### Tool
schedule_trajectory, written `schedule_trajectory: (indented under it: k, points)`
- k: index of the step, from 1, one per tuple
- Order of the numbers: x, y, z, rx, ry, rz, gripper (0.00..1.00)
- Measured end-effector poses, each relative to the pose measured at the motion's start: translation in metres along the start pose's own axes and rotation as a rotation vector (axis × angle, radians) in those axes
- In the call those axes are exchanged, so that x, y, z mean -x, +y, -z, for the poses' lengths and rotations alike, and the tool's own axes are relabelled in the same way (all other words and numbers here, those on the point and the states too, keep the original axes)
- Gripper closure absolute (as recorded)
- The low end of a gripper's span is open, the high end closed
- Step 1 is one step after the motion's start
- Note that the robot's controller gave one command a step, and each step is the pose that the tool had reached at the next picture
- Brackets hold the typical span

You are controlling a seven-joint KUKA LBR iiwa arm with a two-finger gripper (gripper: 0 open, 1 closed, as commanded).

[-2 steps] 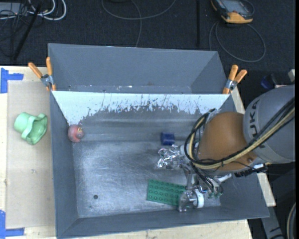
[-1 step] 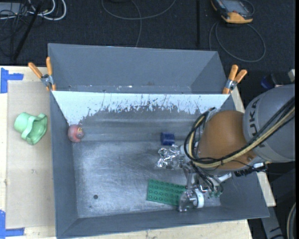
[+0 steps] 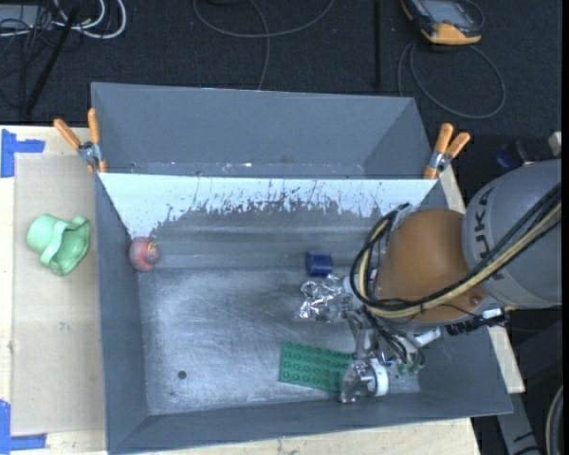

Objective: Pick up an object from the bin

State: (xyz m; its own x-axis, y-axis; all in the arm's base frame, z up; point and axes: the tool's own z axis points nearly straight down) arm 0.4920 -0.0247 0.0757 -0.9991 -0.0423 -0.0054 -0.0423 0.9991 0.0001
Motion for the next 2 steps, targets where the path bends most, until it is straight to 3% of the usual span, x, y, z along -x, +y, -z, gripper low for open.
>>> schedule_trajectory:
  k: [1,2]
  points:
    - [0.0008,-0.0001,0.0002,0.000,0.002,0.000,0.00]
    - [0.0017,-0.0007,0.0004,-0.001,0.000,0.000,1.00]
